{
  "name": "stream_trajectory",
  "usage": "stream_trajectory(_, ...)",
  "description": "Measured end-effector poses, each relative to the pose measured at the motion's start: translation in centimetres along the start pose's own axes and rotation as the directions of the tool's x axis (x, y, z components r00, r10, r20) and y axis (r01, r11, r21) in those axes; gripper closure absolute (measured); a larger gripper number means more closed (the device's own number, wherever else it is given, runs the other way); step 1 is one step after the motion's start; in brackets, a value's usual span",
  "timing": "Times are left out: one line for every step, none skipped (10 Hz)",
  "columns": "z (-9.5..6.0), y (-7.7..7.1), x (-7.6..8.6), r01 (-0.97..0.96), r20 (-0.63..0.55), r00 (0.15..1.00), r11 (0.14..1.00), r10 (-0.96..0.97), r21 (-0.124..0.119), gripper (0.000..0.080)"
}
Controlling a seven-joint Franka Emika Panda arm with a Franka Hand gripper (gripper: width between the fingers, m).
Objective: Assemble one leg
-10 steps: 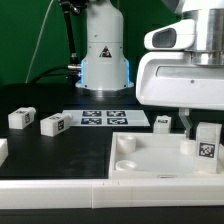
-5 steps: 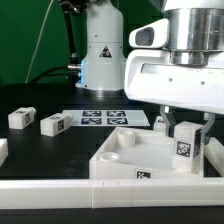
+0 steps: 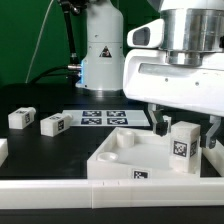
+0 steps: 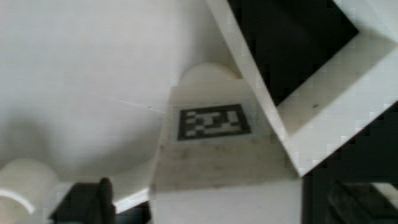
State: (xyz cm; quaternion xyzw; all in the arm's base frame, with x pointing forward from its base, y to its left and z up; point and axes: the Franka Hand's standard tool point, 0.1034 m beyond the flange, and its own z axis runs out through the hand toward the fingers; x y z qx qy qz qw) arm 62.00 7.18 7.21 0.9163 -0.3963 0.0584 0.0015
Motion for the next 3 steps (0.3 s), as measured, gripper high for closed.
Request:
stream_trajectory(0.00,0.00,0.00,0.000,0.000,1.000,1.000,0.000,0.000,0.0157)
stream_trajectory(0.01,0.00,0.00,0.000,0.000,1.000,1.000,0.000,0.000,0.0157)
stream_trajectory(0.01,0.01,0.00,0.000,0.000,1.000,1.000,0.000,0.000,0.0152)
